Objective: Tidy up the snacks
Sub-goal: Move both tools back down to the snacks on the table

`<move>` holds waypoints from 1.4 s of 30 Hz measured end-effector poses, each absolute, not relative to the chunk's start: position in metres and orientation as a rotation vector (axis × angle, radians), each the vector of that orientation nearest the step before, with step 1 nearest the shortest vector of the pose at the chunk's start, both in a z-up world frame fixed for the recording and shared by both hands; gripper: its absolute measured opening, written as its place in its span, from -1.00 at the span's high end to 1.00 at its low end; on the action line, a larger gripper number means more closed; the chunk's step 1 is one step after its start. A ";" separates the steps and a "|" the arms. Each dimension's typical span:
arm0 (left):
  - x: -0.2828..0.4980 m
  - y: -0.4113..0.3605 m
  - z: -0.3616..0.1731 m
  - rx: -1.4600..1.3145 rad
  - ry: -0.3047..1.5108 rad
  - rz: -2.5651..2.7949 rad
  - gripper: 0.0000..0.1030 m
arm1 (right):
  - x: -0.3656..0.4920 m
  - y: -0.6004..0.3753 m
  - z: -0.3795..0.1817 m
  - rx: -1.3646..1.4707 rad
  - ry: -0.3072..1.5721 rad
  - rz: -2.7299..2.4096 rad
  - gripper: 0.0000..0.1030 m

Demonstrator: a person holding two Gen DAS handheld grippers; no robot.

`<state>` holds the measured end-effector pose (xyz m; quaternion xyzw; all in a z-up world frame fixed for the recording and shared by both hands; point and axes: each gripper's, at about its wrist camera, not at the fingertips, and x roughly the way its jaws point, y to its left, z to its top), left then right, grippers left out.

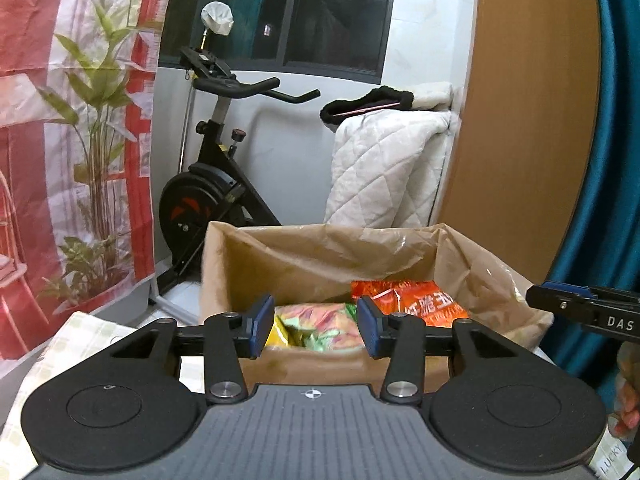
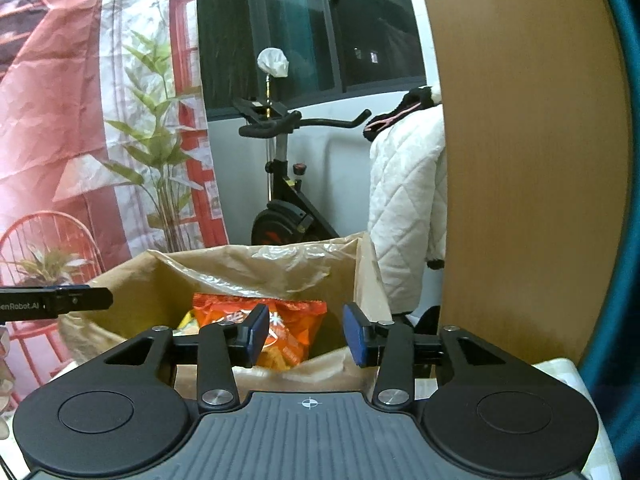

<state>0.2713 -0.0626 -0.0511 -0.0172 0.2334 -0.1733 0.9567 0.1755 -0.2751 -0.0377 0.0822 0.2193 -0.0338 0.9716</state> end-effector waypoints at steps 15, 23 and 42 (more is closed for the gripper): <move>0.180 -0.027 -0.047 -0.051 0.517 -0.369 0.07 | 0.077 -0.246 -0.060 0.219 0.529 -0.031 0.25; 0.154 -0.028 -0.093 -0.093 0.611 -0.380 0.08 | 0.044 -0.233 -0.106 0.230 0.648 -0.047 0.25; 0.137 -0.032 -0.153 -0.122 0.761 -0.400 0.08 | 0.022 -0.198 -0.178 0.249 0.869 -0.005 -0.57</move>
